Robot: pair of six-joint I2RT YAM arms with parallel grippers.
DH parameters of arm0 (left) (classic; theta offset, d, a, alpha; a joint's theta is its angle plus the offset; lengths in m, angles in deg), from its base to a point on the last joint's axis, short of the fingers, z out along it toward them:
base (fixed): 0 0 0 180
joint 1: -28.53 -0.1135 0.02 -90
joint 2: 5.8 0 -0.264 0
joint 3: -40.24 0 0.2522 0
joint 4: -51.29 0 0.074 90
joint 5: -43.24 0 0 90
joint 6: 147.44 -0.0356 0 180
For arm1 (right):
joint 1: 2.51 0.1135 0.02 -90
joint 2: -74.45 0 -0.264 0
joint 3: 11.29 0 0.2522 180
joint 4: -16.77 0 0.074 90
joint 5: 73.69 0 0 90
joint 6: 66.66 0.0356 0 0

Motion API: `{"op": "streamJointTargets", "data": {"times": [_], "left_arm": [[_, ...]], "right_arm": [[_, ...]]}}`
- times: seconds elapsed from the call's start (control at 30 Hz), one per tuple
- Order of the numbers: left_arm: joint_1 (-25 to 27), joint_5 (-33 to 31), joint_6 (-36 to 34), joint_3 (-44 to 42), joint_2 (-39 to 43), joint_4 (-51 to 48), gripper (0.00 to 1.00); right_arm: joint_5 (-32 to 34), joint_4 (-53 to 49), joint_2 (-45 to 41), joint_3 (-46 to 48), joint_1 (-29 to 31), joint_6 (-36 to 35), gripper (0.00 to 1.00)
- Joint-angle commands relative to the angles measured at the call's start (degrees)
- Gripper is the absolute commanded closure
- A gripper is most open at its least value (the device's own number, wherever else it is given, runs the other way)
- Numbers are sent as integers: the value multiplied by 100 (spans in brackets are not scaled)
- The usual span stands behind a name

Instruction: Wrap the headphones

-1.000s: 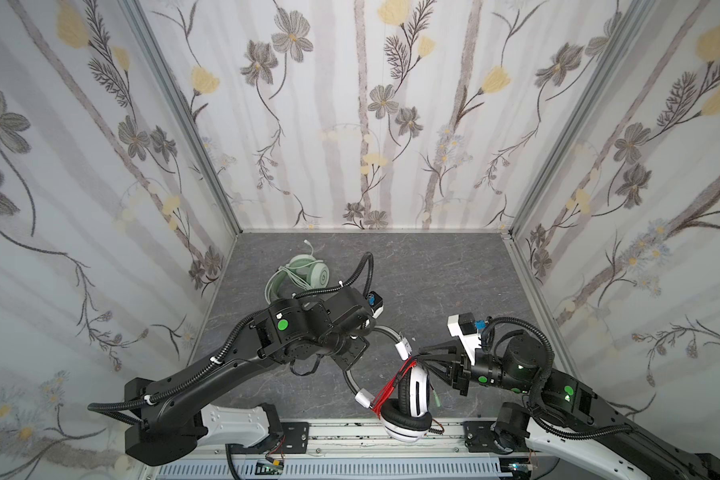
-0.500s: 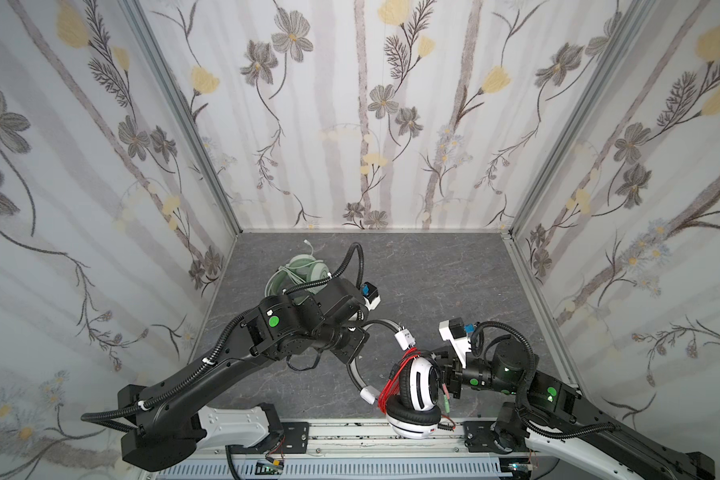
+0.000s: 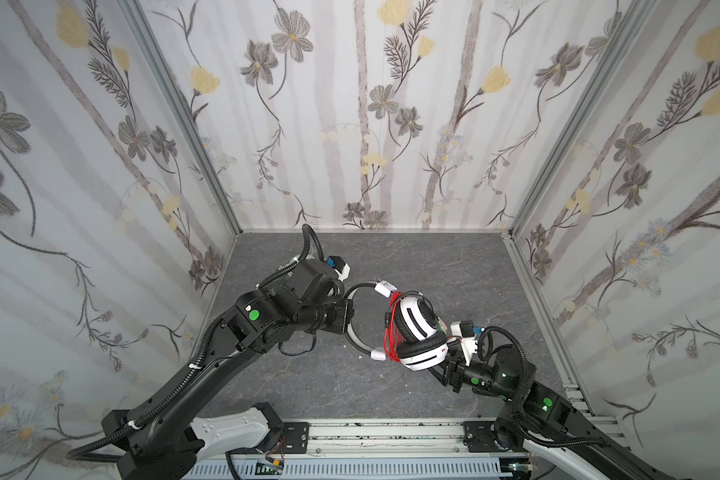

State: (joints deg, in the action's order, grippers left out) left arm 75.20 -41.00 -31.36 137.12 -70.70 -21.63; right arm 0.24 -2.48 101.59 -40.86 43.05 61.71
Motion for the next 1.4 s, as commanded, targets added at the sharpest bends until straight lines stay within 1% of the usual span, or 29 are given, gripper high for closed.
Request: {"op": "streamJointTargets", "data": {"times": [0.0,0.07,0.23,0.33,0.47,0.6,0.67,0.83,0.97,1.13,1.17,1.2,1.37], "left_arm": [[-144,134,327,-119,52,365,100],[-241,48,440,-194,74,383,100],[-437,-93,684,-435,118,458,100],[-497,-69,738,-586,110,553,100],[-599,-49,797,-827,84,774,99],[-809,201,828,-1143,-41,1210,100],[-880,218,850,-1305,-121,1424,100],[-993,24,1100,-1758,-391,2088,100],[-998,-305,1380,-1972,-706,2585,100],[-1001,-545,1779,-2043,-1425,3173,100],[-1002,-548,1815,-2037,-1592,3303,100],[-1000,-570,1845,-2020,-1757,3424,100],[-999,-687,2068,-1857,-2482,3742,100]], "right_arm": [[365,-171,-82,100,-328,450,52],[473,-343,-56,167,-523,577,50],[476,-499,176,327,-860,723,41],[174,-327,234,478,-1130,725,38],[-440,-3,274,793,-1584,790,38],[-896,127,84,1052,-1995,838,38],[-1113,183,-28,1171,-2191,873,37],[-1567,256,-165,1347,-2633,858,36],[-1916,343,-139,1446,-2949,792,36],[-2203,374,-137,1528,-3253,711,34],[-2248,370,-167,1531,-3287,716,8],[-2267,373,-186,1537,-3315,714,1],[-2345,374,-150,1532,-3352,655,0]]}}
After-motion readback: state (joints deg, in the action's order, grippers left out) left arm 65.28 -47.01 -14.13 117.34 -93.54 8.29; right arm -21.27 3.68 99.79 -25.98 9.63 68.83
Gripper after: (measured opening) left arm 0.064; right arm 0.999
